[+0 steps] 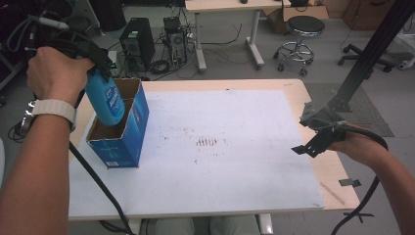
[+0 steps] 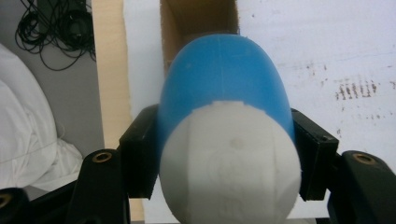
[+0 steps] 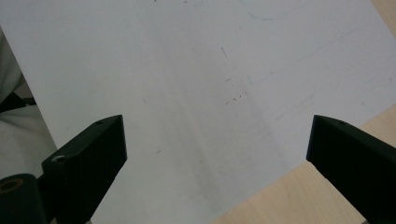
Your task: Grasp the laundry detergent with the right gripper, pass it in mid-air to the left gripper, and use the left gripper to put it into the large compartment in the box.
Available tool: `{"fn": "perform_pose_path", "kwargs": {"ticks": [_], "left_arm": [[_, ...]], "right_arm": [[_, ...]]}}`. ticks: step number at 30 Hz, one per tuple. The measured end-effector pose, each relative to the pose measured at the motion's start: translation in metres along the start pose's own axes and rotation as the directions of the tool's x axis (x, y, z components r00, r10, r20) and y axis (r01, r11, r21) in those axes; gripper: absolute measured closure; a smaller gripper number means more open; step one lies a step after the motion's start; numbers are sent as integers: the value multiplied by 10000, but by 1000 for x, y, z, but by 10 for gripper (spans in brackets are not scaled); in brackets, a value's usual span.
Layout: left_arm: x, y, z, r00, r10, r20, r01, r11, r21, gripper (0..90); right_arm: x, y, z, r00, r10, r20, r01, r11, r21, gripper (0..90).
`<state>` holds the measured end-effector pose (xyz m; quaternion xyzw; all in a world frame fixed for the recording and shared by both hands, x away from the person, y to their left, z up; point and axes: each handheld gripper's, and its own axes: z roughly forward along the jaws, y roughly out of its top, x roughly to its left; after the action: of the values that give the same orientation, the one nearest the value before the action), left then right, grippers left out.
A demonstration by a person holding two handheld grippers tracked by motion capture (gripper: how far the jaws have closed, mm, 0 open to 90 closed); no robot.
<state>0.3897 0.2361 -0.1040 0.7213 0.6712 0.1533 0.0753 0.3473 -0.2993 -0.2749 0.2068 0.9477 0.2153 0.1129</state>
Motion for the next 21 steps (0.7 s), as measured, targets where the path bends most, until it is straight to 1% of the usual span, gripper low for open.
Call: {"fn": "perform_pose_path", "kwargs": {"ticks": [3,7,11,15,18,20,21], "left_arm": [[3,-1,8,10000,-68,1,68,10000,16,382],[3,-2,18,10000,59,-61,-59,10000,58,382],[4,-3,29,10000,5,-42,-5,10000,48,382],[2,-6,39,10000,85,-45,-85,10000,29,381],[2,-7,50,9999,113,-11,-113,9999,51,382],[2,-9,56,10000,38,13,-38,10000,49,381],[2,-9,60,10000,94,33,-94,9999,86,382]], "right_arm": [[-1,-2,-1,10000,53,28,-53,10000,55,47],[-2,-5,-3,9999,126,48,-126,9999,53,47],[-1,-5,-3,9999,137,54,-137,9998,107,47],[0,-6,-3,9999,129,51,-130,9998,148,49],[0,-6,-3,9999,153,30,-154,9998,156,49],[0,-6,-3,9999,151,27,-151,9998,152,49],[0,-6,-3,9999,151,15,-152,9998,158,49]]}}
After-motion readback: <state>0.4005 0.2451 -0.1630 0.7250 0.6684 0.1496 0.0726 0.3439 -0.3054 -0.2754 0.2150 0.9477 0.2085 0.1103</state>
